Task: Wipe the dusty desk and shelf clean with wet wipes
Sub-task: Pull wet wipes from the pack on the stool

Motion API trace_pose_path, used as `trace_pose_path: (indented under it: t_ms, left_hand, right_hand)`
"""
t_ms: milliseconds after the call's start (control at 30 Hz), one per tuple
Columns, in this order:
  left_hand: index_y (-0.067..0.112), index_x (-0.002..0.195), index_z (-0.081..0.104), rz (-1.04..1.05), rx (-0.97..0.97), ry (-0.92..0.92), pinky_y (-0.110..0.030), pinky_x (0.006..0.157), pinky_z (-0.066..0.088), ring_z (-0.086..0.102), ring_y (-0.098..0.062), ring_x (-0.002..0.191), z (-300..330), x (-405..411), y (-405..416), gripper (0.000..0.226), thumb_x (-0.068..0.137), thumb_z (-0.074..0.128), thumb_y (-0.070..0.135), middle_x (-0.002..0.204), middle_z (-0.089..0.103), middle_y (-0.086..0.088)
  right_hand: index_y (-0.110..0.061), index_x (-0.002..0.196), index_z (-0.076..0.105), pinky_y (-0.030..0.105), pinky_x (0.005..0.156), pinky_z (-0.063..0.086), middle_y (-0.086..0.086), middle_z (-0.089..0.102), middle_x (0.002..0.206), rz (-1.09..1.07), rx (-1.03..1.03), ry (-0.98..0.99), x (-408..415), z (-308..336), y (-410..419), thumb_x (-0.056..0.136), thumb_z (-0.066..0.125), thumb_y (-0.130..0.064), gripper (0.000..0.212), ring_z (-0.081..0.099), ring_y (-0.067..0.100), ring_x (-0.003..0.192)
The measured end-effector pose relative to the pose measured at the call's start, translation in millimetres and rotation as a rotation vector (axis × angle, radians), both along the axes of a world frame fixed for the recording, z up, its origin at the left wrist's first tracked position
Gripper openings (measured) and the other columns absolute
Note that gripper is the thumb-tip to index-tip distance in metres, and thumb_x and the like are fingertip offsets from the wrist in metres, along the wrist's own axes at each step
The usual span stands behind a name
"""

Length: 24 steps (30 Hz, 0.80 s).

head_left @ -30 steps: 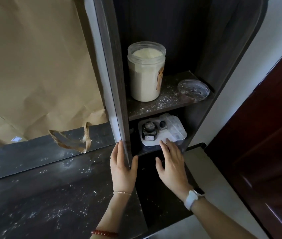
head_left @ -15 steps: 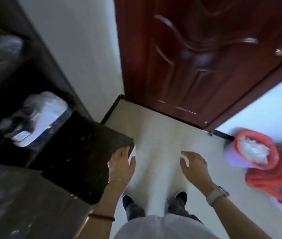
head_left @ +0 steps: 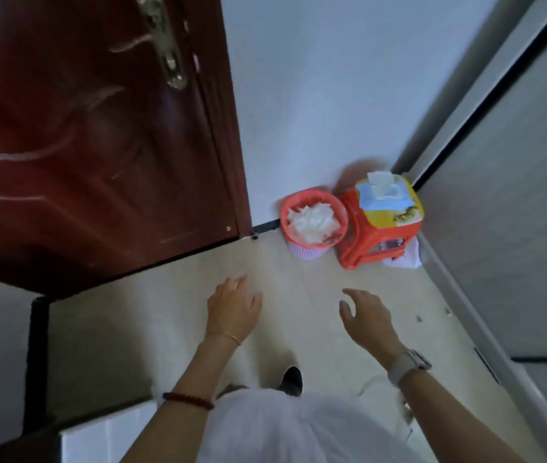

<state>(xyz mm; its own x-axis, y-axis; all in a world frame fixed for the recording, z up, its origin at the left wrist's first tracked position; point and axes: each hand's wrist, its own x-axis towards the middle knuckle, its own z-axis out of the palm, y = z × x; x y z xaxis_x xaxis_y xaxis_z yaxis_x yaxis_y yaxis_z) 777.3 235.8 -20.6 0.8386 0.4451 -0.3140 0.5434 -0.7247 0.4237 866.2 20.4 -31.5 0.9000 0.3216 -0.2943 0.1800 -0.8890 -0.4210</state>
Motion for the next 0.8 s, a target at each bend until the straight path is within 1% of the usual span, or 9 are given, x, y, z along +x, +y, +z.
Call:
trace_pose_path:
  t_ms: [200,267,333,400,500,533,633,733,800]
  left_hand:
    - [0.017,0.131,0.042,-0.206,0.03,0.024,-0.039,0.097,0.035,0.042,-0.027,0.119,-1.1,115.9,-31.0,0.043,0.09,0.044,0.03,0.135,0.044,-0.007]
    - [0.014,0.129,0.045,-0.253,0.046,0.027,-0.041,0.094,0.039,0.045,-0.029,0.117,-7.7,153.1,-34.4,0.045,0.088,0.042,0.032,0.131,0.048,-0.01]
    - [0.01,0.123,0.051,-0.292,0.056,0.014,-0.044,0.091,0.043,0.049,-0.033,0.113,-18.7,192.3,-37.4,0.045,0.085,0.043,0.033,0.125,0.054,-0.014]
    - [0.008,0.116,0.057,-0.326,0.042,0.005,-0.047,0.09,0.046,0.053,-0.036,0.109,-32.6,237.0,-39.3,0.051,0.08,0.037,0.038,0.118,0.058,-0.016]
    - [0.013,0.122,0.052,-0.395,0.038,0.047,-0.045,0.095,0.043,0.047,-0.031,0.117,-46.0,320.0,-47.5,0.044,0.085,0.044,0.034,0.127,0.053,-0.013]
    - [0.015,0.126,0.049,-0.419,0.031,0.057,-0.043,0.097,0.04,0.044,-0.029,0.12,-47.9,342.2,-51.1,0.044,0.086,0.044,0.034,0.13,0.05,-0.012]
    - [0.017,0.132,0.042,-0.501,0.029,0.098,-0.037,0.101,0.034,0.04,-0.027,0.124,-52.1,419.3,-64.7,0.056,0.082,0.03,0.042,0.137,0.044,-0.01]
    - [0.019,0.135,0.038,-0.545,-0.001,0.132,-0.037,0.104,0.032,0.038,-0.026,0.127,-58.7,479.6,-78.7,0.05,0.089,0.036,0.038,0.14,0.041,-0.008]
    - [0.017,0.134,0.038,-0.576,-0.032,0.151,-0.037,0.104,0.033,0.037,-0.026,0.127,-67.2,510.8,-87.7,0.047,0.09,0.039,0.032,0.139,0.042,-0.008]
  right_hand:
    - [-0.005,0.122,0.056,0.039,0.099,0.034,0.016,0.059,0.122,-0.258,0.076,0.06,64.5,-10.3,-51.2,0.089,0.053,-0.02,0.036,0.049,0.035,0.116]
    - [-0.003,0.119,0.057,0.042,0.099,0.036,0.018,0.06,0.12,-0.339,0.101,0.094,89.5,-14.4,-60.2,0.085,0.045,-0.031,0.046,0.051,0.036,0.114]
    - [-0.002,0.116,0.059,0.045,0.097,0.039,0.019,0.062,0.116,-0.366,0.108,0.1,119.8,-21.7,-65.9,0.078,0.035,-0.041,0.059,0.054,0.038,0.111]
    - [-0.003,0.118,0.058,0.044,0.097,0.038,0.018,0.061,0.118,-0.365,0.089,0.096,156.6,-28.0,-69.1,0.077,0.029,-0.046,0.066,0.052,0.037,0.112]
    - [-0.009,0.125,0.052,0.039,0.098,0.035,0.013,0.056,0.126,-0.359,0.032,0.136,228.5,-31.5,-67.4,0.084,0.035,-0.038,0.053,0.046,0.032,0.119]
    - [-0.01,0.126,0.051,0.039,0.099,0.034,0.012,0.055,0.127,-0.349,0.018,0.137,248.4,-33.9,-65.4,0.083,0.035,-0.037,0.053,0.045,0.032,0.12]
    - [-0.012,0.128,0.049,0.037,0.1,0.033,0.011,0.053,0.129,-0.324,-0.013,0.183,317.2,-37.0,-58.1,0.084,0.032,-0.038,0.054,0.044,0.03,0.12]
    - [-0.009,0.123,0.053,0.039,0.095,0.038,0.013,0.059,0.122,-0.301,-0.008,0.161,373.4,-44.4,-58.6,0.083,0.029,-0.039,0.055,0.05,0.033,0.114]
    - [-0.012,0.129,0.047,0.036,0.099,0.034,0.009,0.053,0.129,-0.278,-0.031,0.2,407.4,-51.2,-62.1,0.092,0.036,-0.031,0.043,0.045,0.028,0.12]
